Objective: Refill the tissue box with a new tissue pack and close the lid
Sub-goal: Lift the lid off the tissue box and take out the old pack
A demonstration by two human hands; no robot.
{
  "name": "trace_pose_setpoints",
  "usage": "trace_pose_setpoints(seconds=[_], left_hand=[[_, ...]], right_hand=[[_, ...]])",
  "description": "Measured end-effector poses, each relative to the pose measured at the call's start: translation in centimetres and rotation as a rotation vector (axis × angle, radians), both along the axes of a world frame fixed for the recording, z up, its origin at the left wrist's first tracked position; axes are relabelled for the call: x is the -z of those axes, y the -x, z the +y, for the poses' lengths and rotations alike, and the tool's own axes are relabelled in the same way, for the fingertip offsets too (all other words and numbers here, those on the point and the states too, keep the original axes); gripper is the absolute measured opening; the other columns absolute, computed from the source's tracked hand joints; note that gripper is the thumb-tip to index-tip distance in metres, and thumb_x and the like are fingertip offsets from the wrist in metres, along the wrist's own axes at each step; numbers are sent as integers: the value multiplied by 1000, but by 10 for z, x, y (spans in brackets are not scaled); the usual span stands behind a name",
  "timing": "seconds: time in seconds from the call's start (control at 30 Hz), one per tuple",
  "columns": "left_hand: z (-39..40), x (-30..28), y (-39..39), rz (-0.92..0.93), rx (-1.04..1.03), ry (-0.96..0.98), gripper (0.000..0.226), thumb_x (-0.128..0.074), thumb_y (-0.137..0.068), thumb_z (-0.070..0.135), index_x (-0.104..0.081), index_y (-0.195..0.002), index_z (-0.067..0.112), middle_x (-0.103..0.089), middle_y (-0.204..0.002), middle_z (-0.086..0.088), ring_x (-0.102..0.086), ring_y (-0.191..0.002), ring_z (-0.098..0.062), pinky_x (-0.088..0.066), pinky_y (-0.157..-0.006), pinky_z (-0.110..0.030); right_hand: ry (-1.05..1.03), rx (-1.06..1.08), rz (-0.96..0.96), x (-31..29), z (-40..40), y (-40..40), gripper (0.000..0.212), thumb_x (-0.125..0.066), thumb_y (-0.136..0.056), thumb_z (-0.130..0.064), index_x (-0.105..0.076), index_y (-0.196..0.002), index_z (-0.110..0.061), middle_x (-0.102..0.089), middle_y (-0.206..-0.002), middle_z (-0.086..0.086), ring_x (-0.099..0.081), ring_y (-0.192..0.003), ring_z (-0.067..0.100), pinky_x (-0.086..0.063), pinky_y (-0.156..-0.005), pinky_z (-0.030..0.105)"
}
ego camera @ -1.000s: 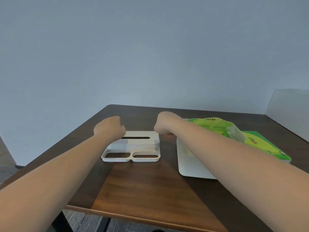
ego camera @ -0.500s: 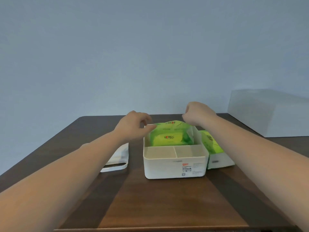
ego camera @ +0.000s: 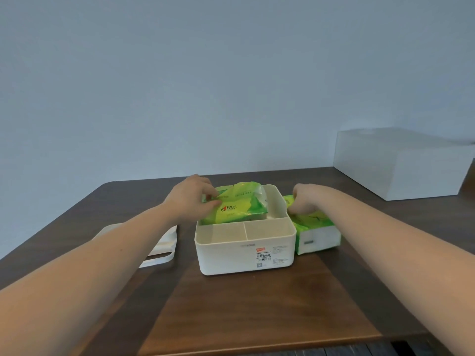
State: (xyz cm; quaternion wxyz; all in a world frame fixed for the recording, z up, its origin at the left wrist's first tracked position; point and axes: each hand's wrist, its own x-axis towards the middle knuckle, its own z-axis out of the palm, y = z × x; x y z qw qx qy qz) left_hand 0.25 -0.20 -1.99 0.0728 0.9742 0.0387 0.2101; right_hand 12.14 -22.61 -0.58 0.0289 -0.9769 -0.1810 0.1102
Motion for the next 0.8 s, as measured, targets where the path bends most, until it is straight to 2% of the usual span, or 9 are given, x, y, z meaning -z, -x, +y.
trace_pose_setpoints(seconds=[0.1, 0.27, 0.43, 0.57, 0.63, 0.7, 0.8], left_hand=[[-2, -6, -5, -86, -43, 101, 20, -61, -90, 24, -77, -97, 13, -55, -85, 10, -56, -99, -20, -38, -76, -27], [-6, -21, -8, -226, -99, 196, 18, -62, -88, 25, -78, -92, 17, -55, -92, 8, -57, -89, -17, -47, -77, -32], [-2, -35, -14, -382, -206, 250, 19, -63, -87, 30, -78, -92, 18, -50, -91, 7, -49, -82, -13, -36, -70, -28], [8, -38, -19, -523, -280, 299, 21, -63, -88, 31, -78, -96, 18, -51, -93, 4, -49, -82, -15, -35, -71, -27], [14, -38, -24, -571, -300, 341, 22, -63, -89, 28, -78, -99, 15, -55, -95, -4, -53, -85, -21, -35, -73, -26], [22, -34, -29, -574, -313, 355, 23, -61, -90, 23, -77, -103, 11, -60, -103, -12, -58, -94, -28, -35, -75, -25], [35, -23, -37, -502, -328, 360, 25, -58, -91, 17, -75, -108, 9, -61, -110, -15, -59, -100, -32, -35, -78, -25]], right_hand=[[14, -4, 42, 1, -6, -4, 77, -58, -86, -45, -28, -149, -13, -43, -148, 9, -47, -129, 29, -42, -95, 35], [4, -7, 71, 2, -9, -11, 86, -64, -81, -47, -23, -151, -18, -39, -150, 10, -44, -131, 31, -42, -95, 38], [-25, 4, 97, 11, -6, -16, 104, -71, -74, -54, -14, -154, -19, -36, -152, 10, -45, -131, 33, -44, -99, 42], [-96, 22, 52, 20, -6, -23, 101, -69, -75, -53, -16, -153, -18, -38, -151, 10, -42, -133, 32, -42, -102, 41], [-120, 40, 35, 23, -7, -26, 100, -69, -73, -52, -17, -152, -20, -41, -149, 9, -43, -131, 33, -43, -103, 43], [-125, 57, 18, 25, -9, -31, 99, -71, -70, -46, -20, -151, -21, -45, -144, 10, -46, -127, 33, -46, -100, 45], [-129, 80, -19, 22, -12, -37, 96, -73, -68, -39, -23, -148, -22, -49, -139, 11, -49, -123, 34, -49, -96, 43]])
